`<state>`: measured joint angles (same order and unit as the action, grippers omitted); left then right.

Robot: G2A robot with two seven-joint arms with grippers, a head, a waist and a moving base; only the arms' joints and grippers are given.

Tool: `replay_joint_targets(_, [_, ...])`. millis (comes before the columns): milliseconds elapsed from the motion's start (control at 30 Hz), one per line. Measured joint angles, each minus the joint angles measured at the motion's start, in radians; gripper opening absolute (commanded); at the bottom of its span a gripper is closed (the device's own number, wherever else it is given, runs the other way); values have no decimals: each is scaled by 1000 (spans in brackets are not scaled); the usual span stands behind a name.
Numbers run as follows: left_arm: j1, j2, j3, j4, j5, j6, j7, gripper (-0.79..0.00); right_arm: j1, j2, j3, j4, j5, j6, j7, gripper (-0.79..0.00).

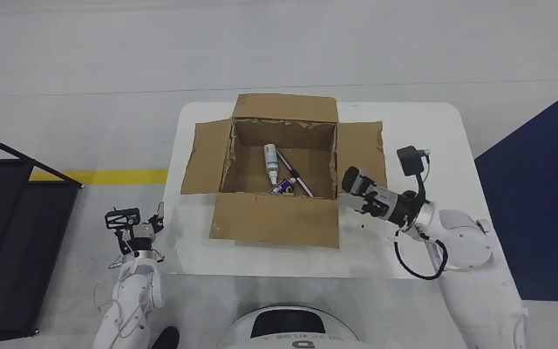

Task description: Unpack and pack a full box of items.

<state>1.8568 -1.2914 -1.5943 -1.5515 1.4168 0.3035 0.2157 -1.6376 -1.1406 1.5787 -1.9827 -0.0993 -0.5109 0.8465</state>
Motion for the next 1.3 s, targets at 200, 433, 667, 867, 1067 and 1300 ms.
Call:
replay_joint_targets(200, [0, 0, 0, 0, 0, 0, 0, 0, 265, -2, -202, -66, -122, 163, 201, 0])
replay_joint_targets(433, [0, 0, 0, 0, 0, 0, 0, 0, 643, -45, -499, 232, -98, 277, 295, 0])
replay_joint_targets(667, [0, 0, 0, 0, 0, 0, 0, 0, 705, -53, -543, 307, -60, 253, 313, 0])
replay_joint_targets(867, [0, 0, 0, 0, 0, 0, 0, 0, 705, -53, -543, 307, -60, 253, 313, 0])
replay_joint_targets(1067, [0, 0, 0, 0, 0, 0, 0, 0, 705, -53, -543, 307, -60, 253, 313, 0])
replay_joint_targets(1300, [0, 0, 0, 0, 0, 0, 0, 0, 705, -53, -543, 307, -60, 253, 313, 0])
